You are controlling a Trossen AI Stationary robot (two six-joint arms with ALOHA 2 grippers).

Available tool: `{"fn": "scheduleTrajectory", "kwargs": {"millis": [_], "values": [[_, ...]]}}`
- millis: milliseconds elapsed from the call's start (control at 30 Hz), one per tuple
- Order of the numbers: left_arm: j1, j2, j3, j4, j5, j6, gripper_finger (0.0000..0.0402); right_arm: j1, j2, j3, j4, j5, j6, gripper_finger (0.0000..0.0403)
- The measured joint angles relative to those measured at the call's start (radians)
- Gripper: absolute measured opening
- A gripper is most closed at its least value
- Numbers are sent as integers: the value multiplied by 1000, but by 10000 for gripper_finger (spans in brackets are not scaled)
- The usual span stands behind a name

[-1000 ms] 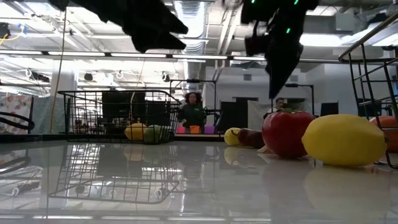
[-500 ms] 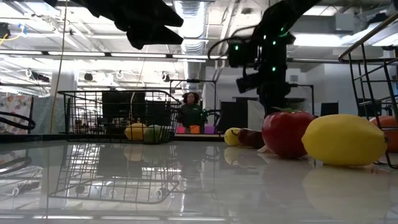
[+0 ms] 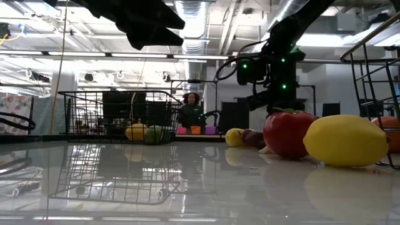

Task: Sort produce into baskets
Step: Put the green chili pepper into the golden wire basket

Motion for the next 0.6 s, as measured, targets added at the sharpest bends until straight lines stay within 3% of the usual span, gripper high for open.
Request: {"fn": "scheduleTrajectory", "kwargs": {"millis": [233,433,600], "values": [[0,0,0,-7,-1,-4,285,7,-11,-1,-27,-2,-8,146],[0,-36,0,-26,-2,-10,285,66,-122,37,-135,-49,49,146],[0,-93,0,-36,-3,-29,285,206,-302,62,-179,-93,176,175]]}}
